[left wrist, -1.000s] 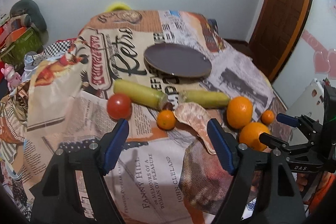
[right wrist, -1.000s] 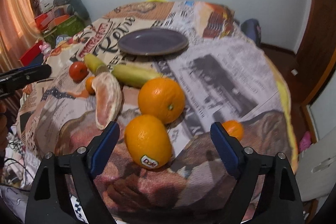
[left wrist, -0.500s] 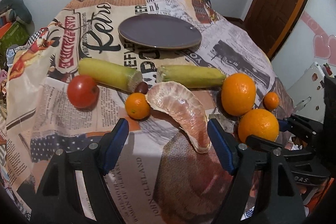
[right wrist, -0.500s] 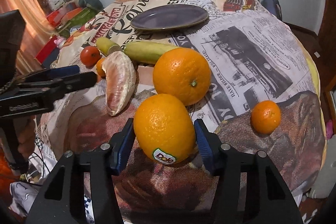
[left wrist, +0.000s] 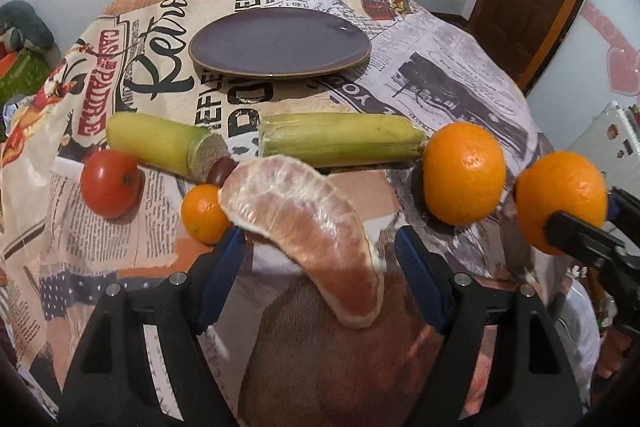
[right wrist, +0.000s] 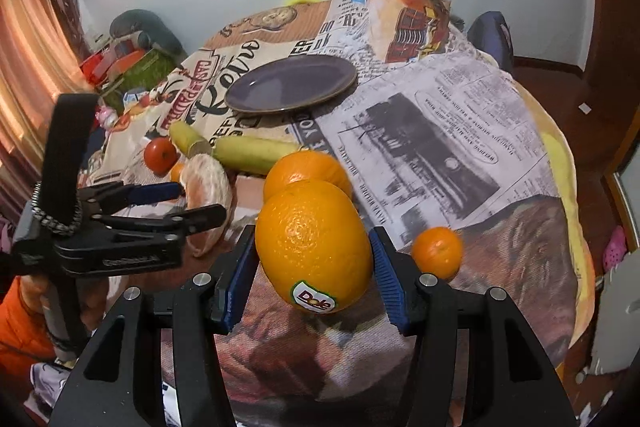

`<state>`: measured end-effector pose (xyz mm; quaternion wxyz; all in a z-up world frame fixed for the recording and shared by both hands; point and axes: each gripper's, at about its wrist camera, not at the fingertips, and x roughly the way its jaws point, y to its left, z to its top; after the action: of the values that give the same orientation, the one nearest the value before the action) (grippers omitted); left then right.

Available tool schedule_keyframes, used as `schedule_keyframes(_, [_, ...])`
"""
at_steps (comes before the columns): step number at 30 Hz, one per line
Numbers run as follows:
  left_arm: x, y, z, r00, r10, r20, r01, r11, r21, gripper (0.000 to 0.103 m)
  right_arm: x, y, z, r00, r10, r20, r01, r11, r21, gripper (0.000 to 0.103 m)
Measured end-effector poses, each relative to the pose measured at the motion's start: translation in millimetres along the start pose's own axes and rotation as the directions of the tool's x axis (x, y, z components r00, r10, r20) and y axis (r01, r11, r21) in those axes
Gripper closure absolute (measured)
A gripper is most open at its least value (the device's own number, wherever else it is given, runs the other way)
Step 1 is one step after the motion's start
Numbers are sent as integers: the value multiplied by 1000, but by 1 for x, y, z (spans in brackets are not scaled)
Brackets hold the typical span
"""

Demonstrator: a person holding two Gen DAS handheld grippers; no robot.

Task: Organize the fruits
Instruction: 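Grasp the grapefruit segment with the left tool while the right tool grasps the large orange, then carry both fruits to the dark plate and release them onto it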

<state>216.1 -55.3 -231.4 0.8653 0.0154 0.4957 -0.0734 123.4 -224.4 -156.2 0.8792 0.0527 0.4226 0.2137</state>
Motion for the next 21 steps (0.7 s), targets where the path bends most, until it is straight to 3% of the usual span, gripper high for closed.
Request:
schedule_keyframes(7, [12, -4, 7, 1000, 29, -3, -29, 999, -19, 27, 5, -8, -1, 1000, 2, -8, -2, 1000, 15, 51])
schedule_keyframes(11, [14, -5, 11, 999, 47, 6, -47, 999, -19, 41, 5, -11, 1, 1000, -1, -6, 1, 1000, 21, 51])
schedule_keyframes(16, [14, -7, 9, 998, 58, 24, -58, 998, 2, 43, 2, -12, 2, 1000, -7, 2, 7, 1000, 23, 51])
schedule_keyframes(21, [6, -6, 6, 999, 28, 19, -28, 1000, 11, 56, -4, -12, 6, 1000, -21, 21, 20, 1000, 18, 51])
